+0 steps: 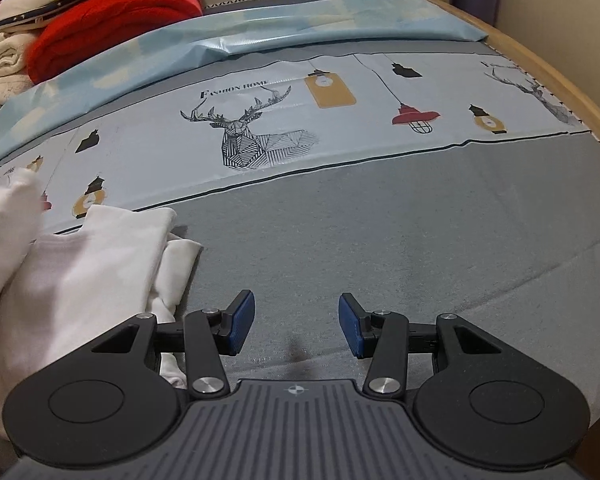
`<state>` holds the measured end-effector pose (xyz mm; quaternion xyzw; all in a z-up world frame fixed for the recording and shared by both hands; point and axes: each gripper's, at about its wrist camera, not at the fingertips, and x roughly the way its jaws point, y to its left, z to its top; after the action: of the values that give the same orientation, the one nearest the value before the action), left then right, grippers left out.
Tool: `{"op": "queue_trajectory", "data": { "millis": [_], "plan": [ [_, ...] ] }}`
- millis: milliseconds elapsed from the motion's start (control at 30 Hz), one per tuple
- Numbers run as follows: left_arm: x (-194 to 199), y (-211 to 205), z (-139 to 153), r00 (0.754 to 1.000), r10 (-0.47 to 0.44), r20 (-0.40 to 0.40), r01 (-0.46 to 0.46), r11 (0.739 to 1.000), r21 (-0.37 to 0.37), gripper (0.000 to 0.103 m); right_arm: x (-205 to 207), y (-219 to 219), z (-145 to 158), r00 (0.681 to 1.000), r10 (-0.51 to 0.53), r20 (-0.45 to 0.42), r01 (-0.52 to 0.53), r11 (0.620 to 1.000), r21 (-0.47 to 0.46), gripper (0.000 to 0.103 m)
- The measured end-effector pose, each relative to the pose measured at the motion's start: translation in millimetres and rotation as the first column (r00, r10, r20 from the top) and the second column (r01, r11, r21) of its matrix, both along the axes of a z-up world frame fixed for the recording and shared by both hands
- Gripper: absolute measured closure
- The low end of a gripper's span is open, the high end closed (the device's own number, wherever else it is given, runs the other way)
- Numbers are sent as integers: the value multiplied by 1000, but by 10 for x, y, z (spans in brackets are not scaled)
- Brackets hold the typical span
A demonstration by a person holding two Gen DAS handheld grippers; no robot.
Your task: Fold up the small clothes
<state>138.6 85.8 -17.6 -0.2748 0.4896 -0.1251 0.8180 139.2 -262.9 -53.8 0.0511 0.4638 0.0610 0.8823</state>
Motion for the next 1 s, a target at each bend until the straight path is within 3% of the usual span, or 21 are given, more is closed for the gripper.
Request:
{"op": "queue_trajectory", "data": {
  "millis": [233, 267, 300, 333, 500, 733, 833, 900, 933, 967, 1000],
  "plan": [
    [276, -638, -69, 998, -18, 54, 23, 995, -95, 93, 17, 5, 33, 1000, -5, 15, 4, 998, 62, 55],
    [298, -630, -74, 997, -25, 67, 33, 992, -124, 91, 19, 14, 42, 1000, -4, 20, 2, 997, 72, 55],
    [296, -625, -49, 996, -36, 82, 47, 989, -139, 83, 26, 21, 50, 1000, -3, 22, 1, 997, 81, 55],
    [282, -593, -24, 995, -44, 92, 55, 990, -130, 77, 33, 30, 53, 1000, -3, 23, 1, 996, 94, 55],
    [214, -232, -22, 999, -5, 41, 6, 1000, -19, 77, 103, 100, 19, 1000, 20, -7, -19, 984, 177, 54],
    [-44, 215, -125, 998, -17, -63, 26, 988, 151, 77, 160, 471, -213, 973, 141, -181, -65, 925, 374, 51],
    [-134, 330, -132, 996, -10, -84, 27, 980, 198, 77, 124, 684, -302, 951, 201, -237, -109, 930, 351, 51],
    [-172, 395, -125, 996, -2, -94, 22, 977, 212, 77, 72, 800, -298, 944, 229, -236, -151, 939, 309, 57],
    [-195, 412, -118, 995, -1, -102, 23, 976, 215, 77, 41, 819, -263, 944, 249, -218, -175, 935, 309, 79],
    [-201, 408, -126, 994, -4, -111, 28, 975, 220, 77, 25, 823, -230, 943, 262, -204, -192, 931, 310, 88],
    [-202, 389, -141, 993, -15, -119, 42, 973, 227, 77, -8, 805, -169, 947, 267, -177, -203, 928, 312, 90]
  ]
}}
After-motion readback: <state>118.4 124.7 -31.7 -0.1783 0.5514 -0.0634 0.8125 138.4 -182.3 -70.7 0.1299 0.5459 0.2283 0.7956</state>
